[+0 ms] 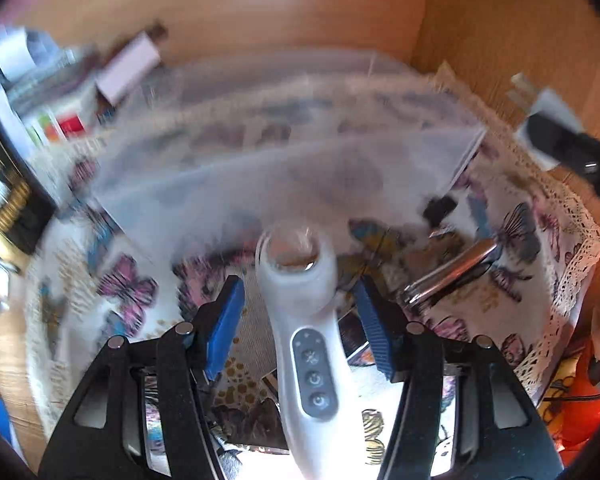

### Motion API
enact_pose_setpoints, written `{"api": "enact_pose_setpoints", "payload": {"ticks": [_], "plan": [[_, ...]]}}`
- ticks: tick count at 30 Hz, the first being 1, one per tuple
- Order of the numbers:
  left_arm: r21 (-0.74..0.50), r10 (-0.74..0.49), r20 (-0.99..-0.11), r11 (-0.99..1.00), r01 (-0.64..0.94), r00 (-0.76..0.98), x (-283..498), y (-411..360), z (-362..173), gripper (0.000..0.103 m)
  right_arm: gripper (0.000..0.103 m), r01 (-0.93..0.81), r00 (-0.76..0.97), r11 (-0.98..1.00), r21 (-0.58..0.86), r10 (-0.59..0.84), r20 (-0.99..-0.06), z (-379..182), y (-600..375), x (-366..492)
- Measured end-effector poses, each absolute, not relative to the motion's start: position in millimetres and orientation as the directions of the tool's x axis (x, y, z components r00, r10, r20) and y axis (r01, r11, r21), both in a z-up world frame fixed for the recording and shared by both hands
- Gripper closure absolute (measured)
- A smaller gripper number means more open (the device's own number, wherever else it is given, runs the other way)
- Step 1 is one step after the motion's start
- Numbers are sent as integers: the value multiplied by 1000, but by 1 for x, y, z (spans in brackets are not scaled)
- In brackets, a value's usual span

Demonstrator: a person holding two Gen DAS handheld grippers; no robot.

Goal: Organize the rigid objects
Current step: 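Grasp the white facial device with the left tool while the right tool lifts the adapter, then lower the facial device into the clear box with the left tool while the right tool drops the adapter in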

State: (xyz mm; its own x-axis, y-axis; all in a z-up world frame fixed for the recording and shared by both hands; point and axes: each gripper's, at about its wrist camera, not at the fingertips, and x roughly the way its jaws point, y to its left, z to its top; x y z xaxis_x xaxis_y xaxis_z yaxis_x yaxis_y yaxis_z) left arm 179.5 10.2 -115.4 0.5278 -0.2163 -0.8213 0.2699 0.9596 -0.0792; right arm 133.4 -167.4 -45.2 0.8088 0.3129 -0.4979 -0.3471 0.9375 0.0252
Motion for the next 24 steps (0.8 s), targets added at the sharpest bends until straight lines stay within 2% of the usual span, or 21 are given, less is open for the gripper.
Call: {"api": "enact_pose_setpoints", "payload": {"ticks": [1,3,12,18,24], "plan": [[-101,-230,-833,957,271,503,183,12,-121,47,69,-347,809,937,25,313,-498,-45,-167,134],[-109,-234,-837,957,269,494,187,14,-123,64,69,-349,806,937,27,315,-501,-46,-167,135],[-106,-247,-769,959,262,589,165,21,-89,65,69,-341,811,940,17,304,-499,-42,-165,139],[-92,-267,-666,956,278,696,133,31,-37,65,69,-329,833,944,3,292,-470,-30,-165,139],[-72,-259,-573,961,267,778,142,39,5,65,69,-321,848,947,-6,285,-446,-19,-163,147]]}}
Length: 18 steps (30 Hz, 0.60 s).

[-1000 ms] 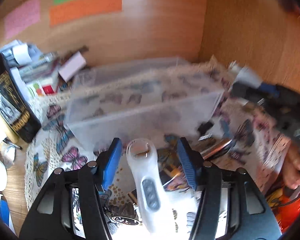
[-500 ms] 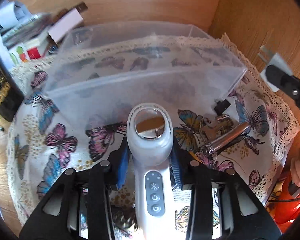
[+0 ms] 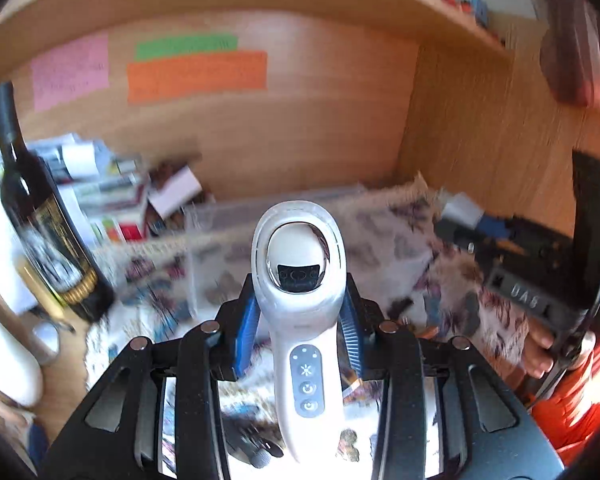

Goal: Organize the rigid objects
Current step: 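Lower the facial device into the clear box with the left tool while the right tool drops the adapter in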

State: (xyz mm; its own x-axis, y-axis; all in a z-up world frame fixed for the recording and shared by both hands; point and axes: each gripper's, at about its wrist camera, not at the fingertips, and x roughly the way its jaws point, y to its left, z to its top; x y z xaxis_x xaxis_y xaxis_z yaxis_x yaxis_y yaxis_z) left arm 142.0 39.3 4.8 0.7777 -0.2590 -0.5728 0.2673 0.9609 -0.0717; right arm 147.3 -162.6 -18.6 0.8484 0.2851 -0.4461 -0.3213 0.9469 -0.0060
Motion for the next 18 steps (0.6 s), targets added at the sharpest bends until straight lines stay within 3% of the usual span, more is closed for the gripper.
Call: {"api": "enact_pose_setpoints", "payload": {"ticks": [9,18], "plan": [[-16,-197,-542,974,225,817,194,47,22,65,69,-310,846,950,-33,260,-465,-18,-154,178],[-7,-190,-665,969,249,723,252,42,-20,65,69,-332,793,942,-48,251,-555,-41,-137,222]]}}
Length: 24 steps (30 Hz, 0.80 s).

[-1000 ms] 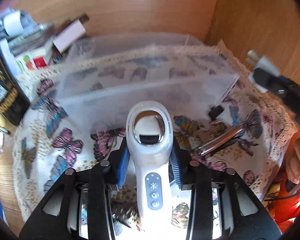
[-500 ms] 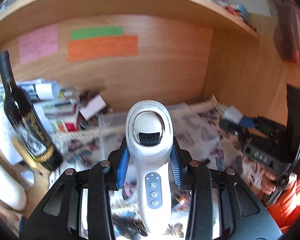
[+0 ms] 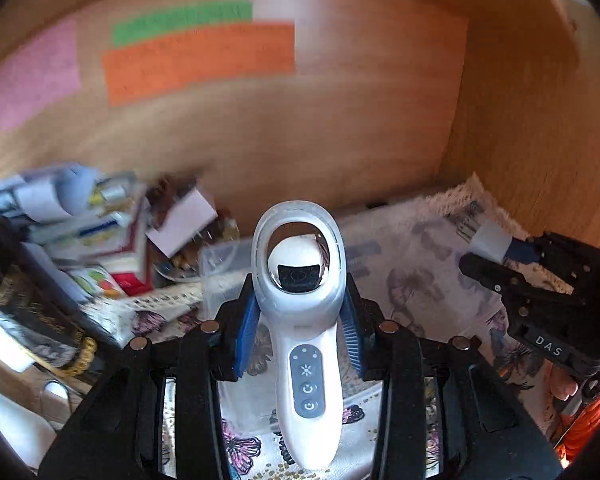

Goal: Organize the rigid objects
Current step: 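Lower the facial device into the clear box with the left tool while the right tool drops the adapter in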

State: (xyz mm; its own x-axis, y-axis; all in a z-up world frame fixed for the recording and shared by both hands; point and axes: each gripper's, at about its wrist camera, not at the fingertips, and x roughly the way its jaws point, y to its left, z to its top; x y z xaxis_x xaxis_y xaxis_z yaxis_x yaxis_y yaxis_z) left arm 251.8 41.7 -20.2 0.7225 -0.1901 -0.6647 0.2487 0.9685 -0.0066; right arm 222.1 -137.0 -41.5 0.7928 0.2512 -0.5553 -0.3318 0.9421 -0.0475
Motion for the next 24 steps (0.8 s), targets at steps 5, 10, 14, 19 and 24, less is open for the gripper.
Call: {"api": "enact_pose_setpoints", "payload": {"ticks": [5,10,14,19,24], "plan": [[-35,-207,-715,964,262,668,268,40,-39,65,69,-345,757,938,-45,250,-604,-58,-130,237],[-54,-216,-743,963,266,634,275,39,-50,65,69,-358,723,933,-30,257,-641,-67,-126,244],[-66,-211,-751,967,246,626,274,40,-50,65,69,-376,706,926,-29,265,-657,-70,-122,245],[-21,-189,-701,969,246,687,252,40,-27,63,58,-380,732,924,-36,276,-623,-59,-124,234],[15,-184,-635,968,250,751,222,40,-3,50,55,-372,773,927,-47,281,-569,-39,-130,215]]}}
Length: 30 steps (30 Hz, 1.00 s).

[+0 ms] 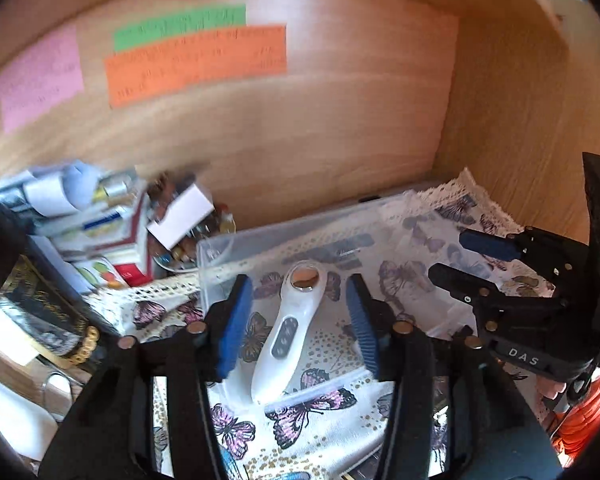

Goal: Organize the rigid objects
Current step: 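Lower the facial device into the clear box with the left tool while the right tool drops the adapter in, then grasp the silver metal pen with the right tool while the left tool grasps a black round cap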

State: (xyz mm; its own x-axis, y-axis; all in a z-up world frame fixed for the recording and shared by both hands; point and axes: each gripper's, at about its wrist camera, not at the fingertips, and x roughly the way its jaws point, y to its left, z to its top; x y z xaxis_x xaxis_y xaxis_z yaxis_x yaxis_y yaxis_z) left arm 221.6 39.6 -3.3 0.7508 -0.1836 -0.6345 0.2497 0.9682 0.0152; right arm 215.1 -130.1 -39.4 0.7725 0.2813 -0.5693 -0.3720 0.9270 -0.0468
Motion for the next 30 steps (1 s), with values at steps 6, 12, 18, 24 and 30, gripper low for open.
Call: {"api": "enact_pose_setpoints", "payload": {"ticks": [6,12,18,24,30], "plan": [[42,-169,-590,970,240,789,190,38,7,38,49,-369,811,927,-61,289,-509,-21,-133,189],[53,-131,-556,980,192,821,159,44,3,19,42,-372,820,927,-57,299,-489,-18,-139,163],[34,-100,-592,988,149,799,139,60,-23,15,40,-362,804,931,-50,284,-523,-34,-147,144],[-9,-85,-667,994,107,740,125,75,-60,15,40,-344,769,937,-55,248,-590,-62,-156,135],[-39,-86,-725,996,84,683,104,84,-96,15,40,-329,723,943,-49,218,-656,-89,-167,128]]}}
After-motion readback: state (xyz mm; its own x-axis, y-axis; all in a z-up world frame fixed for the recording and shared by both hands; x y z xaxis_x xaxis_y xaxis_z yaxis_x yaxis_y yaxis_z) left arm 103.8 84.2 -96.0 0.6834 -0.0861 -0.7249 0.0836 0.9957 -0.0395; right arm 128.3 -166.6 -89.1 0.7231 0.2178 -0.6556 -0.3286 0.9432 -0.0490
